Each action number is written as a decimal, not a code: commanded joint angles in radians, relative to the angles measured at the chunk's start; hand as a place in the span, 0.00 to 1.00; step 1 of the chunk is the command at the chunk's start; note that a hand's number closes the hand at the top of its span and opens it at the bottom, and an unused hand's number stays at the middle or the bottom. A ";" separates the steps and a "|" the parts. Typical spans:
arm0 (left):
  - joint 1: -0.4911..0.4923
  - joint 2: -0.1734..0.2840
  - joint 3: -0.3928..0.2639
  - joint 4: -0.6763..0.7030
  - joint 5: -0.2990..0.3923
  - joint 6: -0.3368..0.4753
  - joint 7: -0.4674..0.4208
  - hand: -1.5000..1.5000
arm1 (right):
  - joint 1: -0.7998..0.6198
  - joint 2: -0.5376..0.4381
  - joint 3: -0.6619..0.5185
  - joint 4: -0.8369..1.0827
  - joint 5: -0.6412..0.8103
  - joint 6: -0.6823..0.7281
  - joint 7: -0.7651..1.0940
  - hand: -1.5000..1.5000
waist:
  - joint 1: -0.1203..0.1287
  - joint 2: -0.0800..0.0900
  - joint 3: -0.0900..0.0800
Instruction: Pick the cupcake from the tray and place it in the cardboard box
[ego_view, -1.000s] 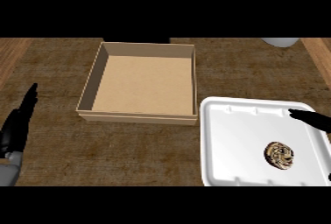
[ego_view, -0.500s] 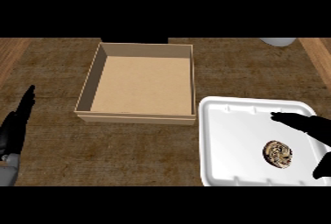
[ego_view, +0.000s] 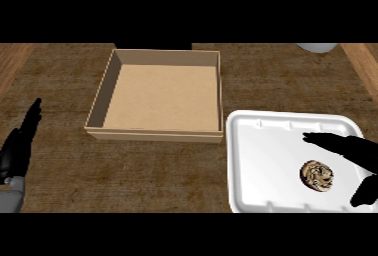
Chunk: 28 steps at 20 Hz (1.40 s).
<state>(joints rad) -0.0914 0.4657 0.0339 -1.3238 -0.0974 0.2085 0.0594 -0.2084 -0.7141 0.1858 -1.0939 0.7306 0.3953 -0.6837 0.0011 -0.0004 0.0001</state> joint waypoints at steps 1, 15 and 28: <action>0.031 -0.049 -0.007 -0.025 -0.036 -0.002 0.004 0.50 | -0.009 0.013 -0.034 -0.023 0.007 0.066 -0.023 0.00 | 0.001 0.000 0.000; 0.075 -0.065 0.054 -0.112 -0.071 -0.045 0.031 0.50 | 0.181 0.037 -0.014 -0.320 0.084 0.085 0.095 0.00 | -0.001 -0.002 0.000; 0.030 -0.068 0.118 -0.018 -0.076 -0.096 -0.034 0.50 | 0.066 0.206 -0.061 -0.106 0.222 -0.158 0.110 1.00 | 0.007 0.001 0.000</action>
<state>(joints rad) -0.0951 0.3879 0.1300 -1.3317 -0.1880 0.1336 0.0552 -0.1110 -0.5535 0.1435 -1.2655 0.9184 0.3563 -0.5549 0.0028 -0.0019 -0.0033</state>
